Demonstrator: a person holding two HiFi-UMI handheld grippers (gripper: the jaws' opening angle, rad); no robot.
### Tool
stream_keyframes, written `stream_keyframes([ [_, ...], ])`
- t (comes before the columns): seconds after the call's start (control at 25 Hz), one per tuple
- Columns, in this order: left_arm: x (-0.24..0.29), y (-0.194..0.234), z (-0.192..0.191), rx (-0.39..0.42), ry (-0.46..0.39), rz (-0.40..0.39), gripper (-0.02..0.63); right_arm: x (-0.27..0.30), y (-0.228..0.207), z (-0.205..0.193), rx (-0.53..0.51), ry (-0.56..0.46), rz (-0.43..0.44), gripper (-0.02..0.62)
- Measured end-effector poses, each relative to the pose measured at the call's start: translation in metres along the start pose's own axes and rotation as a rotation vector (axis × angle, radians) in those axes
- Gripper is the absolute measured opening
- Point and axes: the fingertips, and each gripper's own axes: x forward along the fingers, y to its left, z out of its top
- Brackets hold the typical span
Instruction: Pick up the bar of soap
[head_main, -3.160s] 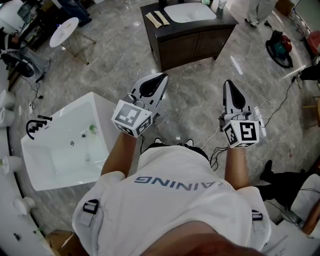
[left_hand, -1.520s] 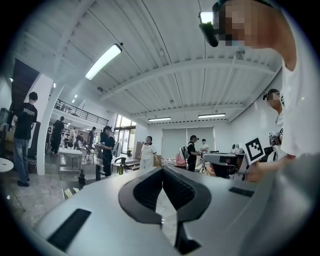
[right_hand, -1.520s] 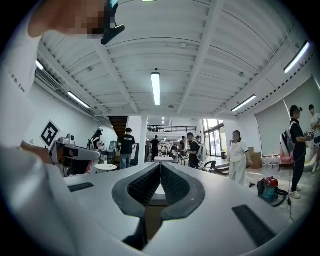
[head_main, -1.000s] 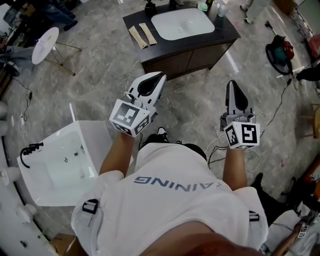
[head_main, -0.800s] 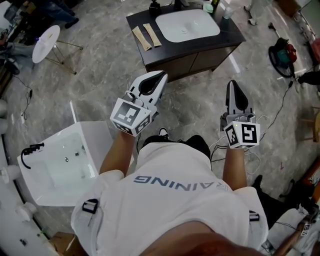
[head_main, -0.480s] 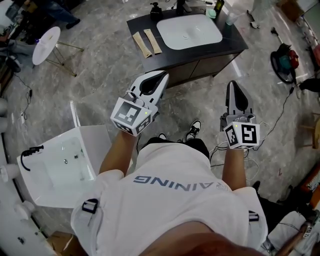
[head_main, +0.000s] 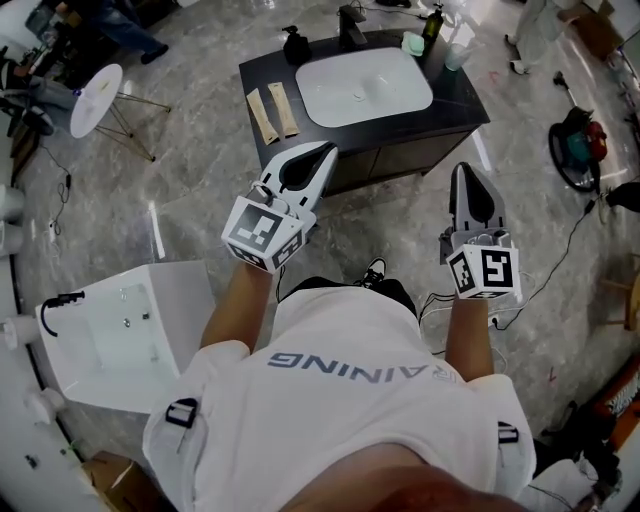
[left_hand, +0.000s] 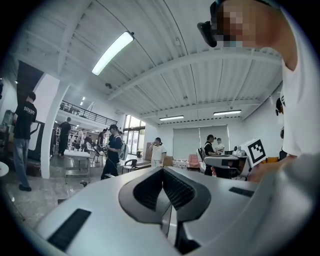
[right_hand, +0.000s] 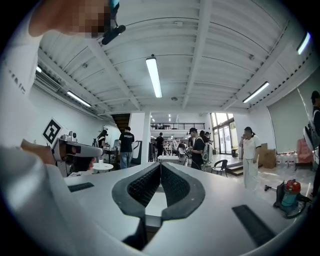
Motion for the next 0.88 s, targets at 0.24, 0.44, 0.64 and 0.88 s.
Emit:
stream_keyframes([
  [0.24,0.072,-0.037,0.000,0.013,0.012,0.021,0.009,0.006,-0.083,-0.008,0.030,0.011,0.027,0.012],
  [0.44,0.112,-0.049,0.002,0.023,0.022,0.041,0.009,0.009,-0.136,-0.018,0.070,0.017,0.019,0.014],
  [0.64,0.149,-0.053,0.001,0.016,0.030,0.035,0.009,0.018,-0.169,-0.024,0.084,0.023,0.016,0.014],
  [0.88,0.180,-0.039,0.000,0.019,0.023,0.019,0.009,0.045,-0.182,-0.023,0.056,0.026,0.028,0.014],
])
